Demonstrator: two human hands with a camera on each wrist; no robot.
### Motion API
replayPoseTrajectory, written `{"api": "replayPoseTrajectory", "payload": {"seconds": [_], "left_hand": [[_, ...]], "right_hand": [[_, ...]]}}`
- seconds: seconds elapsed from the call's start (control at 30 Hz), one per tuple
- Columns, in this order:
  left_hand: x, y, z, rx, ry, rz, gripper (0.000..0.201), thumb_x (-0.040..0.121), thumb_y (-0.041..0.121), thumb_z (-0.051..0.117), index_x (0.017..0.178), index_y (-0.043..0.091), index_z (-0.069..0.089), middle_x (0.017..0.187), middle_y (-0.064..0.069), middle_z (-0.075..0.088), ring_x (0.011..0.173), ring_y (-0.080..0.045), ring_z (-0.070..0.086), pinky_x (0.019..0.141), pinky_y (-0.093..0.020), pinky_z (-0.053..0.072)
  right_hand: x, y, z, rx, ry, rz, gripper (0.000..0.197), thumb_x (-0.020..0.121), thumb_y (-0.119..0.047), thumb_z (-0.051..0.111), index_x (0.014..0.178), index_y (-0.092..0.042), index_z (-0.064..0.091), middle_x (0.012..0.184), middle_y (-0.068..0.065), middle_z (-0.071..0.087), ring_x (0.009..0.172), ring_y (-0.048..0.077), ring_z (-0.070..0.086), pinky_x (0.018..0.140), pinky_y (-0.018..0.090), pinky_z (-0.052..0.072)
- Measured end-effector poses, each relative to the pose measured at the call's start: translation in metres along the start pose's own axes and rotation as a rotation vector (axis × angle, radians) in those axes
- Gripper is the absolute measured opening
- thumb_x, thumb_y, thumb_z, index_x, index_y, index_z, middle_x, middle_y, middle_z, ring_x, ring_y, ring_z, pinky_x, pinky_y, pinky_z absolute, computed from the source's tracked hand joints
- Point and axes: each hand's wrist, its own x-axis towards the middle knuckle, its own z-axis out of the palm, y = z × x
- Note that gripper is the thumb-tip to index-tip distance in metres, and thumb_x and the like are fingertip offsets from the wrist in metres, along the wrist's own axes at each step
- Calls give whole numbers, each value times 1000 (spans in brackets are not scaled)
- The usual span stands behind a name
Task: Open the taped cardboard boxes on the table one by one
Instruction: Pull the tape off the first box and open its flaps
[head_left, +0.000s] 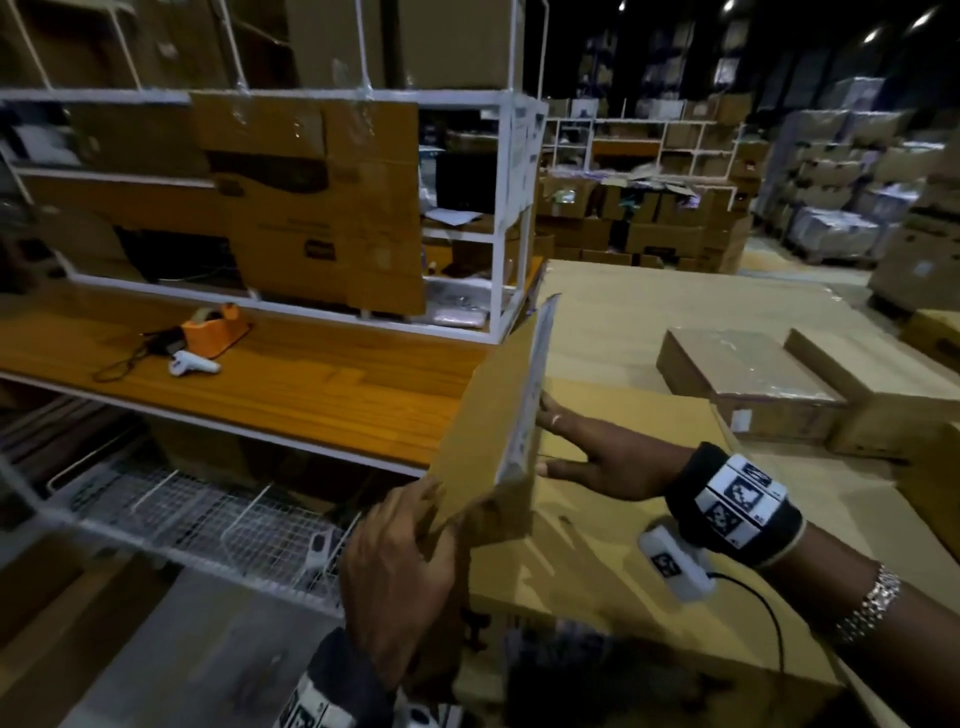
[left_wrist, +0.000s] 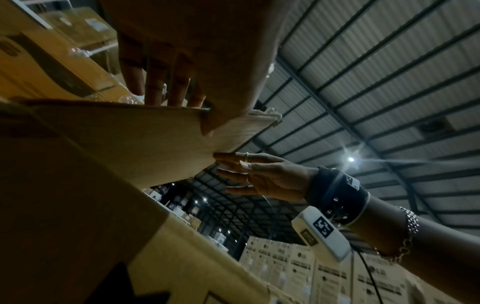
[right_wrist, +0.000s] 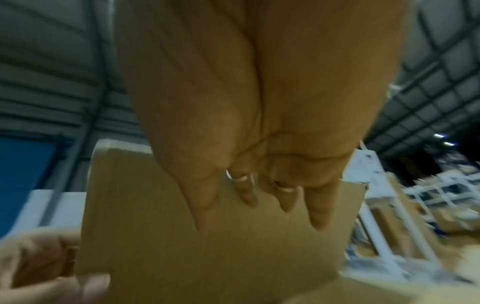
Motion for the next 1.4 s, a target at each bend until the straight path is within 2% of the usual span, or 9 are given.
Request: {"api": "replayPoseTrajectory", "payload": {"seconds": [0.1,0.4,0.5,0.6,0.7,0.87,1.0,1.27,1.4], "left_hand": [[6,-10,-5,-15,53,-112,26,92,43,67,117,34,67,103,11,73,90,-21,69,68,-30,47],[5,-42,-12,-120,132,-479,35,98,35,62,131,24,58,104,-5,74,91,-30,66,70,-33,43],[-4,-64,2,-223,97,-616,81,92,38,72,156,21,27,133,-6,65,113,-27,65,89,-41,53],[-12,-82,15,-232,54,-747,108,88,56,69,163,21,-1,166,-8,26,146,-32,37,115,-50,37],[-18,-87,22,-105,-86,-800,94,91,71,49,163,22,13,166,-11,24,148,-34,30,119,-51,30],[-24,-92,26,107,-268,-672,71,93,80,22,146,41,46,140,-8,57,128,-29,51,110,-47,38],[-10,-90,17,258,-213,-449,89,85,88,14,102,26,76,109,-1,74,108,-24,59,97,-42,46],[42,-76,43,87,-471,-260,66,101,62,36,154,22,38,146,-8,51,133,-27,47,112,-41,35],[41,-84,46,-35,-464,-265,59,105,51,37,157,23,35,152,-3,49,137,-23,46,114,-35,35]], "right_hand": [[38,-9,4,-13,89,-51,76,104,-45,49,163,-28,4,168,-9,-20,154,6,-3,125,30,14],[134,-30,57,-97,-92,-199,64,108,-36,41,162,-31,7,171,3,-5,156,21,9,123,34,15],[151,-25,79,-161,-259,-161,63,109,-32,40,163,-26,8,171,7,-3,157,23,6,124,38,14],[164,-18,98,-183,-358,-125,60,109,-27,41,163,-22,13,170,9,-2,157,26,0,125,39,9],[171,-9,107,-258,-364,-130,54,109,-30,40,160,-23,25,170,11,8,157,30,2,126,52,10],[173,5,104,-214,-352,-174,48,108,-34,41,156,-30,37,168,7,22,156,26,10,124,56,13],[180,11,92,-208,-374,-188,46,108,-32,43,154,-23,42,166,8,26,156,25,16,126,46,17],[206,34,59,-286,-416,13,54,107,-32,47,158,-23,33,170,9,8,157,25,7,124,39,16],[214,39,59,-366,-396,29,52,107,-39,44,156,-24,36,165,16,24,156,29,11,124,47,15]]}}
